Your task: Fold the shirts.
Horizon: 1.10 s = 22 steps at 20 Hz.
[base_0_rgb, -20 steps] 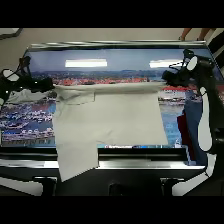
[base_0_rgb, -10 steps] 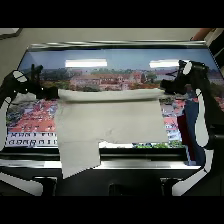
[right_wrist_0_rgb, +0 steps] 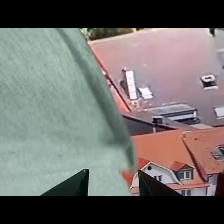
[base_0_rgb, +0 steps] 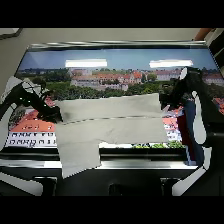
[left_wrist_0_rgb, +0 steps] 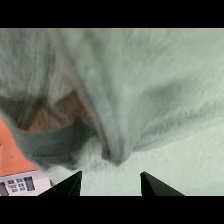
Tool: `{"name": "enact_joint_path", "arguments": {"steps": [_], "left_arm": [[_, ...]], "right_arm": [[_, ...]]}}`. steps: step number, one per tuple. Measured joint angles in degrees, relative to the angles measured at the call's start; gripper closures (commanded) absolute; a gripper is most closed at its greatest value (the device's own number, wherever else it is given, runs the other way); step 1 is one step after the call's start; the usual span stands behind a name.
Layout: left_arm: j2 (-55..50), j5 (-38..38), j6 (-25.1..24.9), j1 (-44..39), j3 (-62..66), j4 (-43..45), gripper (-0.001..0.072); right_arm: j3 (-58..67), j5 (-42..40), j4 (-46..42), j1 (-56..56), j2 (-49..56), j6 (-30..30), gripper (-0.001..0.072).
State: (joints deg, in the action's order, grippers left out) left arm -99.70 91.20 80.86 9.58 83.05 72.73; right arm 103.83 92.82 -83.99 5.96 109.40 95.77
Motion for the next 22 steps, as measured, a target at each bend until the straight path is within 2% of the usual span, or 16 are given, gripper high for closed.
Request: {"name": "enact_joint_path", "arguments": {"steps": [5, 8, 12, 17, 18, 19, 20, 21, 22], "left_arm": [[6.19, 3.15, 0.61, 3.67, -2.73, -0.42, 0.0255], [15.02, -0.02, 0.79, 5.46, -16.46, -2.21, 0.0256], [26.05, -6.71, -0.09, 6.54, -38.05, -5.05, 0.0255], [31.50, -12.02, -1.81, 7.06, -51.65, -7.08, 0.0258], [31.82, -12.11, -1.99, 7.10, -52.70, -7.37, 0.0293], [32.09, -12.52, -2.21, 7.08, -53.57, -7.96, 0.0371], [32.26, -13.07, -2.29, 7.10, -54.16, -8.09, 0.0393], [32.46, -13.68, -2.43, 7.10, -54.60, -8.57, 0.0424], [32.50, -14.60, -2.47, 7.08, -54.97, -9.53, 0.0586]], "right_arm": [[-1.27, 6.03, 0.72, 1.70, -4.76, -0.92, 0.0256], [-8.81, 6.10, 0.87, 3.23, -10.14, -1.09, 0.0256], [-21.38, 1.95, 0.48, 3.98, -17.29, -1.75, 0.0256], [-29.55, -0.50, -1.20, 4.20, -22.03, -2.69, 0.0255], [-30.51, -0.81, -1.22, 4.22, -22.53, -2.82, 0.0255], [-31.43, -1.22, -1.38, 4.22, -22.86, -2.86, 0.0254], [-32.28, -1.49, -1.44, 4.24, -23.12, -2.97, 0.0247], [-33.18, -1.86, -1.53, 4.24, -23.30, -2.99, 0.0204], [-34.27, -2.32, -1.55, 4.24, -23.41, -3.02, 0.0199]]}}
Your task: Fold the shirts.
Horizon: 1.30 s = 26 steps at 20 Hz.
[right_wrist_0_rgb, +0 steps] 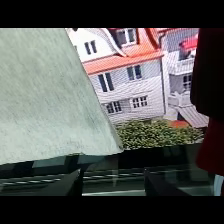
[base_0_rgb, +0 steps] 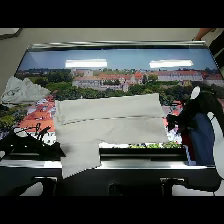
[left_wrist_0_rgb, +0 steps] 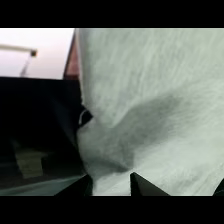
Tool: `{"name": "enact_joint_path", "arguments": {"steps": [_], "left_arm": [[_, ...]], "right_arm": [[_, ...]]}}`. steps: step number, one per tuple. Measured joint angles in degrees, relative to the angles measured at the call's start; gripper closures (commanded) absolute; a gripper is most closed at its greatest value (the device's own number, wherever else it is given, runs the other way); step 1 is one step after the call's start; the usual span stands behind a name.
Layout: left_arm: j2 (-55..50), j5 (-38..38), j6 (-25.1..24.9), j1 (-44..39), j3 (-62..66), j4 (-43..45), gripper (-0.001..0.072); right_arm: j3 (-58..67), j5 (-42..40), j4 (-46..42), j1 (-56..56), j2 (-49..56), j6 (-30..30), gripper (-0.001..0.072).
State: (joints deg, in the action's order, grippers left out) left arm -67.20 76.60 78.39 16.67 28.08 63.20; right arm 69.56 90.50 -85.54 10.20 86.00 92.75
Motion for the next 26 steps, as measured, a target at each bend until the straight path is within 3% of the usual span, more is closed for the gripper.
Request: {"name": "enact_joint_path", "arguments": {"steps": [1, 2, 10, 11, 13, 19, 23, 26], "left_arm": [[-0.02, -1.18, -0.22, 0.00, -0.24, -0.22, 0.0654], [0.07, -1.86, -0.28, 0.02, -0.42, -0.61, 0.0673], [0.39, -3.65, -1.38, 0.00, -0.70, -1.90, 0.0674], [0.44, -3.80, -1.49, -0.04, -0.68, -1.90, 0.0674], [0.63, -4.07, -1.77, -0.04, -0.63, -1.92, 0.0675], [5.33, -4.59, -2.84, 0.07, 5.51, -0.70, 0.0679], [7.72, -3.17, -1.31, 0.00, 17.16, -1.66, 0.0680], [3.04, -5.27, 0.09, 0.00, 26.36, -1.95, 0.0679]], "right_arm": [[-1.18, -0.63, 0.00, 0.00, -0.13, 0.00, 0.0198], [-2.38, -1.42, 0.07, 0.00, -0.17, 0.00, 0.0198], [-11.13, -10.67, 5.35, 0.00, -0.17, -0.50, 0.0200], [-11.76, -11.17, 5.55, 0.00, 0.02, -0.55, 0.0257], [-12.52, -10.84, 5.70, 0.13, 0.35, -0.59, 0.0662], [-8.44, -11.98, 6.38, -0.04, -1.33, -2.34, 0.0666], [3.23, -14.10, 7.06, -1.44, -1.22, -2.36, 0.0666], [13.20, -17.88, 7.17, -3.45, 3.61, -0.61, 0.0665]]}}
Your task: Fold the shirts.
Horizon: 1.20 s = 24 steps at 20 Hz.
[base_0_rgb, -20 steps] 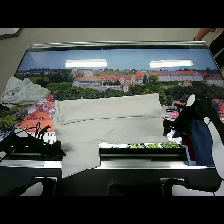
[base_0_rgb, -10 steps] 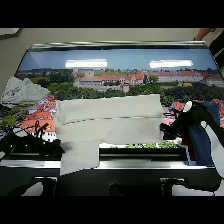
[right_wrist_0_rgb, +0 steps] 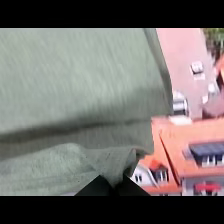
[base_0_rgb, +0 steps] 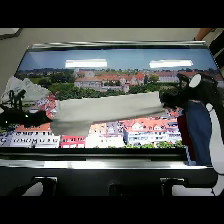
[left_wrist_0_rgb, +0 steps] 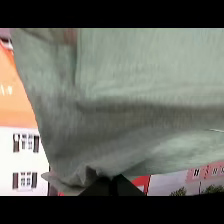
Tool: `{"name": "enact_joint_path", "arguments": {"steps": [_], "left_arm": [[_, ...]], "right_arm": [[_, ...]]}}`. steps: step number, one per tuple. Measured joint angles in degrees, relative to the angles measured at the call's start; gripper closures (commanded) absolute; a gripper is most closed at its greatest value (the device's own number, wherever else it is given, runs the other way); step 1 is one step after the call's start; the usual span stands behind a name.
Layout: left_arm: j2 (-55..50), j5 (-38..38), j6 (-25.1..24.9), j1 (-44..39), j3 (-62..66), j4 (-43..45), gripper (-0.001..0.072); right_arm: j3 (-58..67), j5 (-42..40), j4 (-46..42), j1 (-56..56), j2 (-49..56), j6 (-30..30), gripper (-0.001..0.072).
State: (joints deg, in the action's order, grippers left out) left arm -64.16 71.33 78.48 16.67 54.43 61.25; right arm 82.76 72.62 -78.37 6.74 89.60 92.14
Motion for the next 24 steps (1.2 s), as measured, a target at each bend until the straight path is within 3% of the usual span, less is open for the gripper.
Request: {"name": "enact_joint_path", "arguments": {"steps": [4, 7, 8, 9, 10, 11, 19, 21, 22, 24], "left_arm": [[-12.68, -2.25, 0.68, -0.11, 11.91, -2.62, 0.0678], [-22.60, -3.28, 1.01, -0.59, 19.28, -4.90, 0.0677], [-25.55, -3.45, 1.01, -0.79, 20.98, -5.33, 0.0675], [-28.04, -3.65, 1.03, -1.09, 22.21, -5.75, 0.0600], [-29.90, -3.65, 1.01, -1.42, 23.02, -6.05, 0.0417], [-31.45, -3.61, 0.81, -1.70, 23.69, -6.34, 0.0399], [-30.99, 0.13, -5.35, -2.36, 27.28, -9.05, 0.0399], [-28.48, 0.61, -6.34, -2.91, 27.50, -11.21, 0.0399], [-27.19, 0.55, -6.73, -3.39, 27.58, -12.37, 0.0399], [-24.79, 0.66, -7.48, -5.03, 27.63, -14.58, 0.0412]], "right_arm": [[11.63, -3.02, -0.07, -0.94, 10.27, 3.67, 0.0660], [15.67, -4.15, 1.09, -1.16, 16.15, 5.40, 0.0555], [16.39, -4.46, 1.40, -1.16, 17.77, 5.97, 0.0484], [16.87, -4.63, 1.40, -1.16, 19.02, 6.51, 0.0360], [17.27, -4.79, 1.97, -1.14, 20.02, 7.04, 0.0089], [17.75, -4.83, 2.43, -1.07, 20.63, 7.13, 0.0005], [21.09, 0.46, 7.04, 3.72, 23.45, 1.64, 0.0010], [21.29, 1.51, 10.43, 3.98, 25.00, 0.20, 0.0055], [21.49, 1.99, 12.13, 4.09, 25.77, -0.13, 0.0198], [21.44, 2.51, 14.75, 3.74, 27.08, -0.13, 0.0658]]}}
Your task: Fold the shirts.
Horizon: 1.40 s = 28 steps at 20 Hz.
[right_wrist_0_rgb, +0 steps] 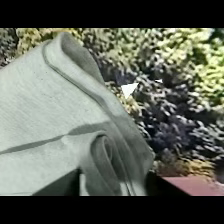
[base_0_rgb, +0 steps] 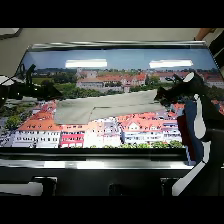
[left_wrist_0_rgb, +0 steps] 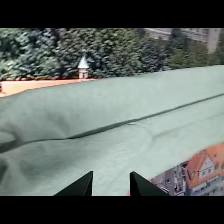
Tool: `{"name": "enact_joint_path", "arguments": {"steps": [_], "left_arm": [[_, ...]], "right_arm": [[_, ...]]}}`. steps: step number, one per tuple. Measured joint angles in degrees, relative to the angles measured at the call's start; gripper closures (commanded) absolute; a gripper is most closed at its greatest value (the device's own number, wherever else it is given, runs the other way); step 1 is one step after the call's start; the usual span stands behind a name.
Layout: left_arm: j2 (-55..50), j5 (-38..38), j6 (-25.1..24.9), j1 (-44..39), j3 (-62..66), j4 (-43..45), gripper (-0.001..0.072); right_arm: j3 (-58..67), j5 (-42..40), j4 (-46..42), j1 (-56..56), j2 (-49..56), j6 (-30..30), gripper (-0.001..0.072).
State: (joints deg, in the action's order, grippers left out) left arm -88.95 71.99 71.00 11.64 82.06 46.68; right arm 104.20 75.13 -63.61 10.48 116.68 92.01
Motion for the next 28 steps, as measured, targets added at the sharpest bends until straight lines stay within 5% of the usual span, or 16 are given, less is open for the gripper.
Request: {"name": "enact_joint_path", "arguments": {"steps": [1, 2, 10, 15, 20, 24, 28], "left_arm": [[0.96, -0.17, -0.09, -1.22, 0.04, -0.87, 0.0482], [1.53, -0.59, -0.15, -2.64, 0.04, -1.38, 0.0683], [-6.84, -15.63, 6.03, -25.75, -1.01, -6.43, 0.0675], [-15.58, -25.38, 7.45, -34.14, -0.46, -20.63, 0.0675], [-20.55, -26.99, 4.85, -41.99, -0.37, -35.82, 0.0678], [-17.38, -29.57, 0.35, -40.13, -0.37, -37.99, 0.0679], [-4.39, -30.01, 0.79, -28.41, -0.35, -25.18, 0.0678]], "right_arm": [[-0.15, 0.39, 1.22, -0.15, 0.26, 0.50, 0.0662], [-0.13, 0.55, 1.57, -0.31, 0.13, 0.37, 0.0662], [-0.02, 9.16, 13.84, -4.00, -17.31, -3.26, 0.0662], [-0.04, 16.26, 11.69, -7.32, -32.46, 0.61, 0.0662], [0.00, 17.40, 10.71, -8.09, -40.63, 3.98, 0.0664], [0.00, 13.31, 10.56, -10.62, -40.06, 5.38, 0.0664], [-0.02, 5.05, 13.46, -18.99, -32.96, 5.75, 0.0663]]}}
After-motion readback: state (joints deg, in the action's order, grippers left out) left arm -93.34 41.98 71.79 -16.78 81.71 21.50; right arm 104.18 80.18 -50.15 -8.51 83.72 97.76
